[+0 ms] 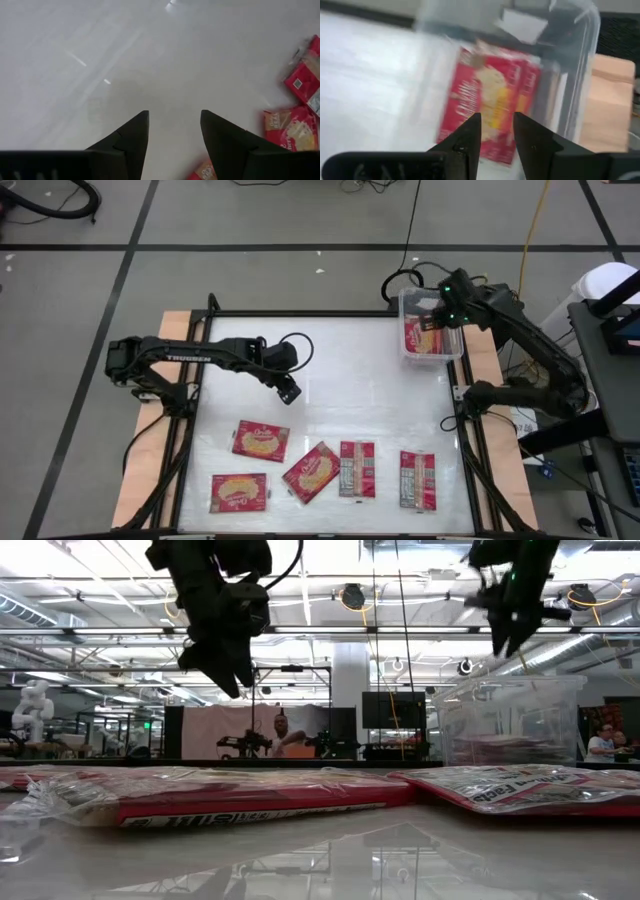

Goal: Sort popcorn bags into baskets
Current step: Put the red popcorn bag into the transparent container

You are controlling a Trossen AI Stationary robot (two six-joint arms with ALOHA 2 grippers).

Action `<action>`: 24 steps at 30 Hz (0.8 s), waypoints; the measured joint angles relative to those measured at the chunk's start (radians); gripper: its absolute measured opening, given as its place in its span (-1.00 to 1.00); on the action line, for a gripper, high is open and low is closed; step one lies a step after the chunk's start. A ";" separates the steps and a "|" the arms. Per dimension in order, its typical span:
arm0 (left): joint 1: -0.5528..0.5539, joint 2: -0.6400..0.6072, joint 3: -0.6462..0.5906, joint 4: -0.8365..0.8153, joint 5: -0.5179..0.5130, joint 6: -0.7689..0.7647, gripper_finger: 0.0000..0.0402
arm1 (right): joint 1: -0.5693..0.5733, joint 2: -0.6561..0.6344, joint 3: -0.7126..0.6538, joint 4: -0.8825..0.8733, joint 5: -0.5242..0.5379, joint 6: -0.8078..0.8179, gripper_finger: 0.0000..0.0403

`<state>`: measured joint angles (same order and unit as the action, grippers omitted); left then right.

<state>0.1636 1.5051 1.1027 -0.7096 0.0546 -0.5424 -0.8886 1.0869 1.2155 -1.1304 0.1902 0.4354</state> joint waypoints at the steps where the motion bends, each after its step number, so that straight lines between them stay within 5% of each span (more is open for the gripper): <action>1: 0.005 0.000 0.000 0.001 0.001 0.005 -0.10 | 0.009 -0.016 0.014 0.008 -0.017 0.020 -0.48; 13: 0.037 0.000 -0.052 -0.023 0.058 0.034 -0.10 | 0.205 -0.088 0.059 0.317 -0.219 0.130 -0.48; 24: -0.106 0.000 -0.193 -0.196 0.197 -0.164 -0.10 | 0.366 -0.064 0.059 0.349 -0.244 0.188 -0.48</action>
<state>0.0580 1.5051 0.9095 -0.9054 0.2513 -0.7067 -0.5225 1.0229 1.2743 -0.7818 -0.0540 0.6237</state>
